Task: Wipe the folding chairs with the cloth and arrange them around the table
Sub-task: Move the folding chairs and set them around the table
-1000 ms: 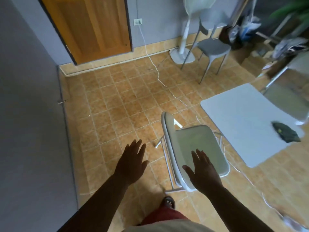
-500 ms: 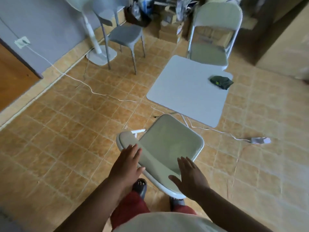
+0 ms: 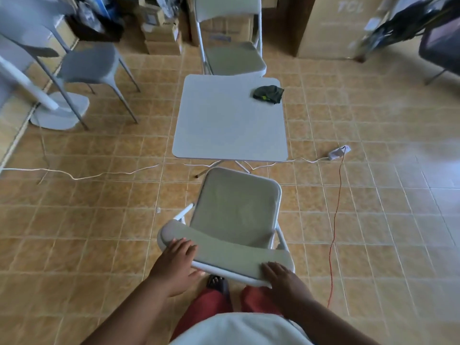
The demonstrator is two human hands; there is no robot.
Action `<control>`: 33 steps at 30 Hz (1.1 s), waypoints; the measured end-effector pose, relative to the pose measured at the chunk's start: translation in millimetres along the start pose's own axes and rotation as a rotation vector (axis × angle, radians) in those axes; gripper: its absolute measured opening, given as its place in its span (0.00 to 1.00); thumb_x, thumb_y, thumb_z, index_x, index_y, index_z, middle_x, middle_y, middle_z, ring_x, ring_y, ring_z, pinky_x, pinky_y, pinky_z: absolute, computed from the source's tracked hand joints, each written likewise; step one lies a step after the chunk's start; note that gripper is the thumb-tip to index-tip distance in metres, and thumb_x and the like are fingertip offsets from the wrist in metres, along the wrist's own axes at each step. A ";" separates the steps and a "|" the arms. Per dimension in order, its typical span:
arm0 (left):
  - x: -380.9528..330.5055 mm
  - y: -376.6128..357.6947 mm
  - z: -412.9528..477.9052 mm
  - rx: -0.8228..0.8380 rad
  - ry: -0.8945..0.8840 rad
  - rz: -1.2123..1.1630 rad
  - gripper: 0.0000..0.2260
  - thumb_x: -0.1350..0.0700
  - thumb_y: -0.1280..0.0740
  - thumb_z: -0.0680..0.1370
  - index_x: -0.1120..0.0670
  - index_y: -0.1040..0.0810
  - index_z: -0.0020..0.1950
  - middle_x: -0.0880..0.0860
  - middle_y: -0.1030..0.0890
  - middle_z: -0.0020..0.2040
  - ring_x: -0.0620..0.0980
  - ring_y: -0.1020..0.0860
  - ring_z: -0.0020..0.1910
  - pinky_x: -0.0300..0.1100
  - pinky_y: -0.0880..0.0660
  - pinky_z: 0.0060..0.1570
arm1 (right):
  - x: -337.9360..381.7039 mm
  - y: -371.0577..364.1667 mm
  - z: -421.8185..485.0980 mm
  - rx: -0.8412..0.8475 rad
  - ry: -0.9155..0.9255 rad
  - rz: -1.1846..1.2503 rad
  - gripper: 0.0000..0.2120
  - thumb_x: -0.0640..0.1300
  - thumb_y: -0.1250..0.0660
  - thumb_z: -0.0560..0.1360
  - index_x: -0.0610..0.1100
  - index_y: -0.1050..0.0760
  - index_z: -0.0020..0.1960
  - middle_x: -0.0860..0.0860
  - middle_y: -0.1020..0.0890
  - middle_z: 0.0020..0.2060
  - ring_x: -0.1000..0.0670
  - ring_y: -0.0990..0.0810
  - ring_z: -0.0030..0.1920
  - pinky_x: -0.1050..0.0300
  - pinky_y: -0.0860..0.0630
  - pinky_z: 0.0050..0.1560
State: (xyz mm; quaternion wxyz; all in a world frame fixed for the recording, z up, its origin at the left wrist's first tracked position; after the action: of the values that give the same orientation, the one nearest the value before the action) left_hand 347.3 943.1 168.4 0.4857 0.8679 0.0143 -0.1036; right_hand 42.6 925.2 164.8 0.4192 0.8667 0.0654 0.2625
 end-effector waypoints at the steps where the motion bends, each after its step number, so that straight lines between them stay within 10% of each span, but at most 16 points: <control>1: 0.9 -0.1 0.7 -0.004 -0.002 -0.007 0.42 0.30 0.56 0.69 0.54 0.36 0.75 0.52 0.36 0.76 0.54 0.42 0.77 0.47 0.55 0.75 | 0.3 -1.0 -0.6 -0.019 0.019 -0.008 0.28 0.59 0.41 0.66 0.43 0.22 0.58 0.49 0.17 0.51 0.46 0.17 0.50 0.55 0.19 0.46; 5: 5.3 -0.6 3.2 -0.026 0.008 0.000 0.40 0.30 0.56 0.71 0.52 0.35 0.75 0.51 0.34 0.75 0.53 0.38 0.75 0.49 0.46 0.75 | 3.7 4.4 2.4 -0.144 0.116 -0.103 0.27 0.55 0.24 0.59 0.42 0.20 0.54 0.49 0.16 0.45 0.48 0.15 0.44 0.56 0.18 0.40; 14: -2.3 24.6 37.9 -0.024 0.043 -0.056 0.30 0.37 0.47 0.79 0.54 0.33 0.74 0.53 0.31 0.73 0.55 0.34 0.72 0.48 0.41 0.72 | -18.4 57.7 43.6 -0.191 0.153 -0.140 0.26 0.48 0.19 0.59 0.38 0.19 0.52 0.42 0.16 0.45 0.41 0.15 0.45 0.47 0.18 0.42; 18: -4.4 35.3 60.9 0.004 0.084 -0.023 0.25 0.41 0.45 0.81 0.53 0.36 0.74 0.52 0.33 0.73 0.54 0.35 0.72 0.48 0.41 0.72 | -33.2 77.4 69.8 -0.130 0.104 -0.085 0.28 0.49 0.30 0.74 0.39 0.31 0.70 0.40 0.26 0.66 0.39 0.30 0.68 0.45 0.33 0.68; 33: -8.0 56.8 95.0 0.020 0.129 -0.062 0.25 0.41 0.45 0.82 0.54 0.37 0.74 0.53 0.33 0.73 0.56 0.36 0.71 0.49 0.40 0.71 | -54.3 106.7 102.9 -0.063 0.066 -0.064 0.28 0.52 0.34 0.77 0.43 0.35 0.72 0.45 0.30 0.70 0.44 0.33 0.71 0.50 0.35 0.69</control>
State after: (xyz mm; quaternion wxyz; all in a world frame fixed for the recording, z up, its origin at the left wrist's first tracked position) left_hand 330.8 833.3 169.5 0.4714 0.8767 0.0715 -0.0629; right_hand 37.3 767.5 171.6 0.4519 0.8414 0.0985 0.2794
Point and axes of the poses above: each hand's wrist, its own z-axis towards the middle knuckle, its own y-axis out of the back of the hand, x = y × z, the point moved 2 cm from there along z, towards the middle knuckle
